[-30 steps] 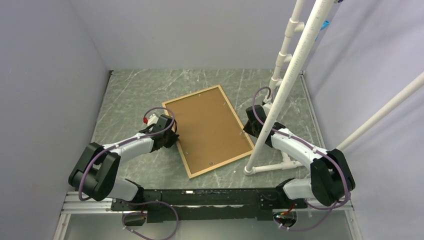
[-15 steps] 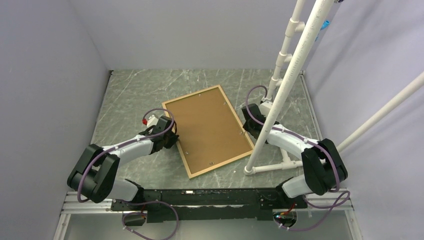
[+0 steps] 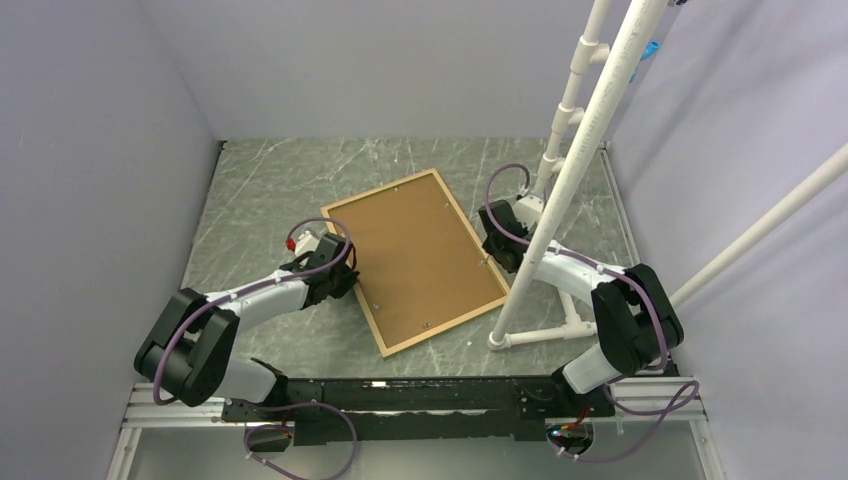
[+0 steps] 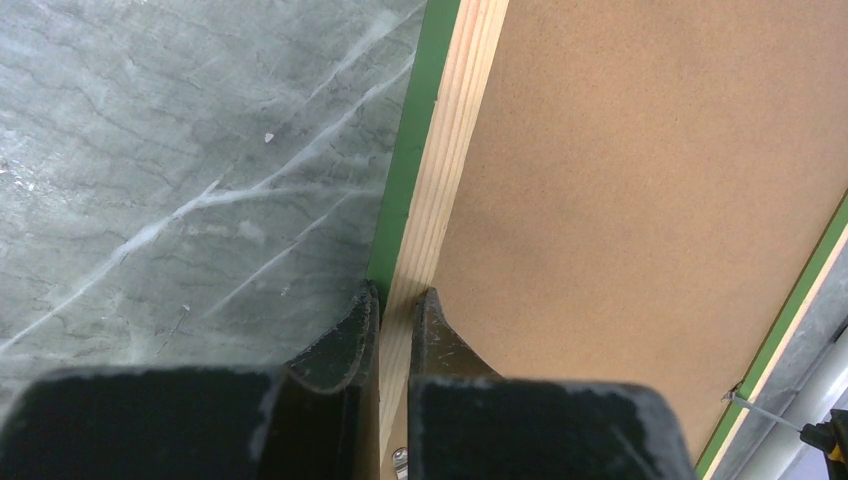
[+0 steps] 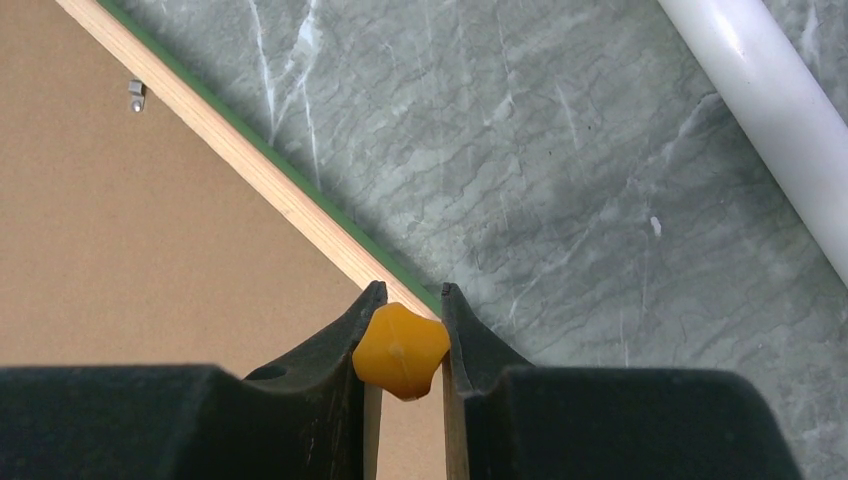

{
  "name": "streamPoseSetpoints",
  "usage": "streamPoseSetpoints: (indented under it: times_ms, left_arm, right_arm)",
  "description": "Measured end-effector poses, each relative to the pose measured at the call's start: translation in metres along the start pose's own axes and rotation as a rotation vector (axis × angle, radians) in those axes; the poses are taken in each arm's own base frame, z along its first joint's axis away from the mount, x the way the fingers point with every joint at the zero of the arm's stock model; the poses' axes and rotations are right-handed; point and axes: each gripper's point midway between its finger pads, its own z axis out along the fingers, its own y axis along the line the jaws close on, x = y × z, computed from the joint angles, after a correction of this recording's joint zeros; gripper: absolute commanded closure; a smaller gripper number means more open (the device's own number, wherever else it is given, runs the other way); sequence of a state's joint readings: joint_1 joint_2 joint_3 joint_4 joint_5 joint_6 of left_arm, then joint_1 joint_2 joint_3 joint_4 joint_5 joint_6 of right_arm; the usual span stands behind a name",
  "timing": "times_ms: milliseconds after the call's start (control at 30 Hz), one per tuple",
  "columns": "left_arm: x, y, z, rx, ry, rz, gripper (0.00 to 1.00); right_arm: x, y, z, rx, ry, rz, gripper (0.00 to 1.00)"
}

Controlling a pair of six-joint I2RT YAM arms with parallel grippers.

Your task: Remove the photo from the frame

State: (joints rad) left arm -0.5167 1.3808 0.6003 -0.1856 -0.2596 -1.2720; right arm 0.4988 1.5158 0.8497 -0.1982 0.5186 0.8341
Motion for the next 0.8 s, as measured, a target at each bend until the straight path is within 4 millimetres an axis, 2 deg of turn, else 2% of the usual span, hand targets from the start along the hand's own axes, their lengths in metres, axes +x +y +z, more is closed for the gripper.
streamPoseSetpoints:
  times_ms: [400,800]
  left_arm:
    - [0.002,0.001,0.003,-0.006,0.006,0.007,1.00]
    - [0.002,0.000,0.003,-0.016,0.011,0.035,1.00]
  right_arm:
    - [-0.003,0.012,0.011,-0.109,-0.024,-0.028,1.00]
    - [-0.008,0.012,0.007,-0.245,0.048,0.030,1.00]
